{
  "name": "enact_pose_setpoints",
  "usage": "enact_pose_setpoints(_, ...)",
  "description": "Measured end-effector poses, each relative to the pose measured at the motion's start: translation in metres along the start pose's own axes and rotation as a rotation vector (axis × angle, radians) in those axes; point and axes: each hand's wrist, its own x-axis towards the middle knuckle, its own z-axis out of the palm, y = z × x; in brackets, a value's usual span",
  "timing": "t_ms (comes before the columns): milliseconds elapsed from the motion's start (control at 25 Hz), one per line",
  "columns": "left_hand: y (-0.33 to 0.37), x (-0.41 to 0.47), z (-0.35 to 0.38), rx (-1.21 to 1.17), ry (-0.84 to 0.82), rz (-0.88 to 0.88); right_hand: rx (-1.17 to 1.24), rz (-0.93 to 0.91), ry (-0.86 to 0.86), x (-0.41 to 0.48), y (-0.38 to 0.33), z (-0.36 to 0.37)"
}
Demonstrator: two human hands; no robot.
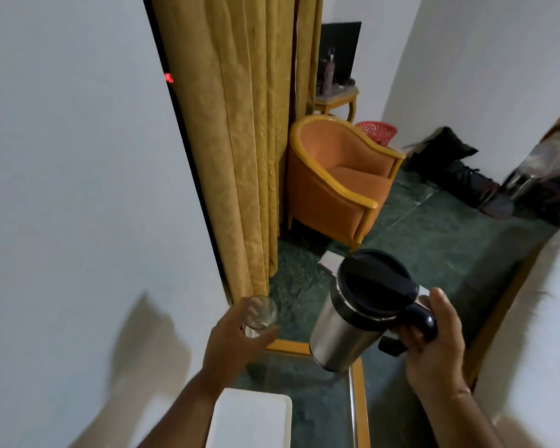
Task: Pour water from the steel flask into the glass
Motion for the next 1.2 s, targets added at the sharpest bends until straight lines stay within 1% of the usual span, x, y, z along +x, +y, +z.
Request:
enact_pose_setpoints(120,0.033,0.009,-0.011,-0.037,0.042,0.082,-0.035,-0.068,-0.075,0.012,-0.032,0.012)
enact_pose_setpoints(280,0.063,0.019,-0.028,-0.096,0.076,0.132,-0.032,-0.098,-0.083,0.023,-0.072,0.029)
enact_pose_setpoints(440,0.114,0.032,-0.056,-0.156,0.09,0.203,-0.017,-0.101,-0.069,0.033,-0.125,0.05)
enact_pose_setpoints(600,0.178,0.039,-0.092,-0.202,0.081,0.281,0.03,-0.115,-0.038,0.037,-0.192,0.07)
enact_pose_setpoints(720,0.229,0.038,-0.119,-0.249,0.071,0.358,0.032,-0.141,-0.075,0.039,-0.25,0.085)
enact_pose_setpoints(840,0.276,0.037,-0.141,-0.307,0.099,0.416,-0.011,-0.085,-0.084,0.042,-0.309,0.096)
enact_pose_setpoints(1000,0.327,0.039,-0.165,-0.318,0.16,0.514,-0.09,-0.094,-0.11,0.04,-0.373,0.108)
enact_pose_setpoints(1120,0.355,0.035,-0.178,-0.275,0.12,0.582,-0.164,-0.114,-0.19,0.032,-0.411,0.116)
enact_pose_setpoints(1200,0.365,0.031,-0.181,-0.253,0.099,0.618,-0.296,-0.102,-0.248,0.027,-0.433,0.123)
